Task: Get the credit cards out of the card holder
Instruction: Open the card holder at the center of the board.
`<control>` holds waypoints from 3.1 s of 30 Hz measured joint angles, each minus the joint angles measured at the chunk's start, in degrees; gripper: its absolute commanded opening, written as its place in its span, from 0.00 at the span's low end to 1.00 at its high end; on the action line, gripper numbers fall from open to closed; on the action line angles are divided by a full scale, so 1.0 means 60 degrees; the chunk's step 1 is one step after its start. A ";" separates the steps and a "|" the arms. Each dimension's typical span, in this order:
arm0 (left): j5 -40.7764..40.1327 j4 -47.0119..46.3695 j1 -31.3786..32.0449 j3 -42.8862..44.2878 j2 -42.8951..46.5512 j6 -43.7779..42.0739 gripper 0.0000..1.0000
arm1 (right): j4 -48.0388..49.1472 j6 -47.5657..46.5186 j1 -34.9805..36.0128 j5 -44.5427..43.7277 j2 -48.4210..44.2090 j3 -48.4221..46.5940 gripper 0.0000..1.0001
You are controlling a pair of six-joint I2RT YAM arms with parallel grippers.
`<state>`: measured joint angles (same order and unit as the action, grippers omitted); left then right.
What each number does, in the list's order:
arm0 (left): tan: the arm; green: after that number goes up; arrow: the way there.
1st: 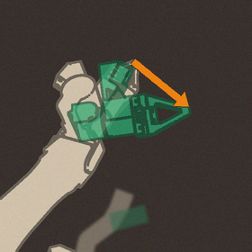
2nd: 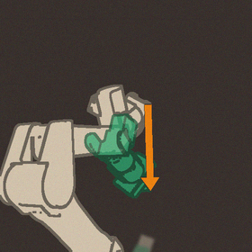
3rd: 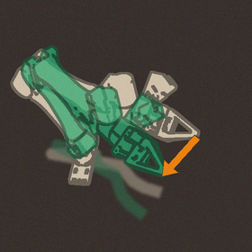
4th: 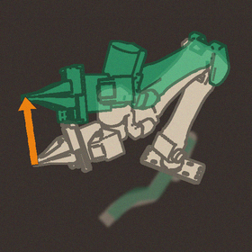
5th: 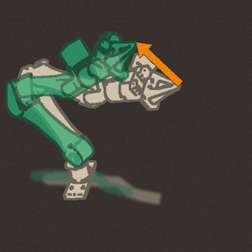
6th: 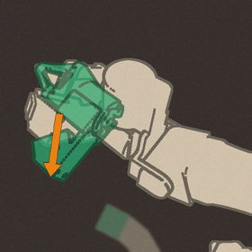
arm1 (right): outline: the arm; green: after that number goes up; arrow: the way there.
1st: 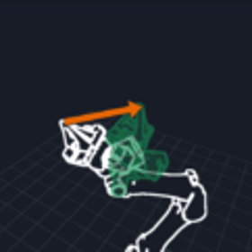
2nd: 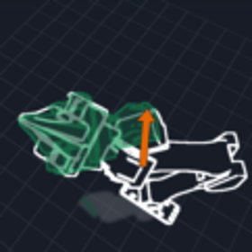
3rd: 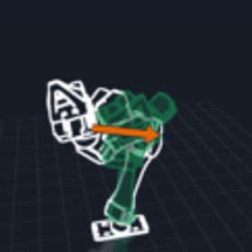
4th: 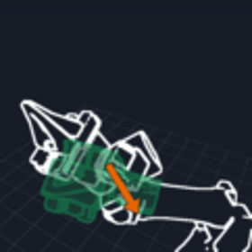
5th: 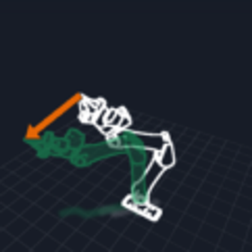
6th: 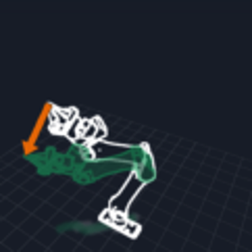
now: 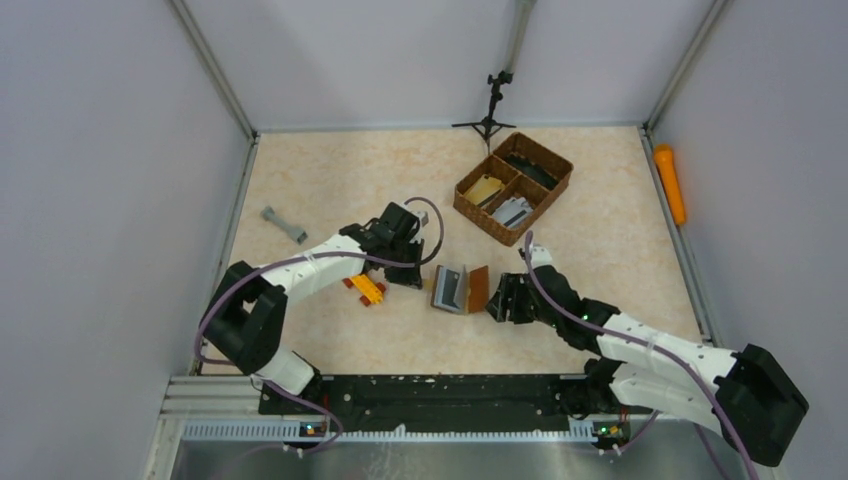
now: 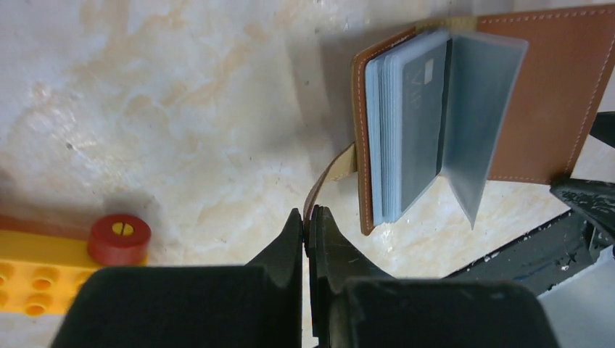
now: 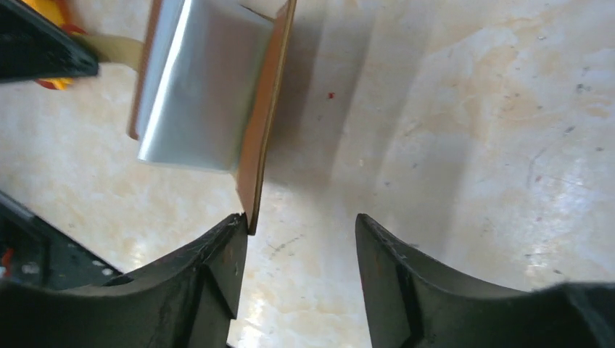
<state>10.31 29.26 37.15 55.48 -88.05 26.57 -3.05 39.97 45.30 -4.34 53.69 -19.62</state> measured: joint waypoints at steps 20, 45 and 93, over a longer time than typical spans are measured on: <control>0.1734 -0.2721 -0.0051 -0.0663 -0.0200 -0.1457 0.02 | -0.2495 -0.1290 0.0000 -0.0270 0.1133 -0.3621 0.76; 0.2667 -0.3603 -0.0051 -0.1282 0.0412 -0.1457 0.04 | -0.1832 -0.0535 -0.0157 -0.0408 0.3198 -0.3610 0.74; 0.2892 -0.3734 -0.0051 -0.1282 0.0470 -0.1457 0.04 | -0.1749 -0.1351 -0.0386 -0.0280 0.5337 -0.4750 0.60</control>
<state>27.66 6.85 36.84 47.79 -85.23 17.82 -13.54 31.86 42.98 -6.02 85.71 -48.12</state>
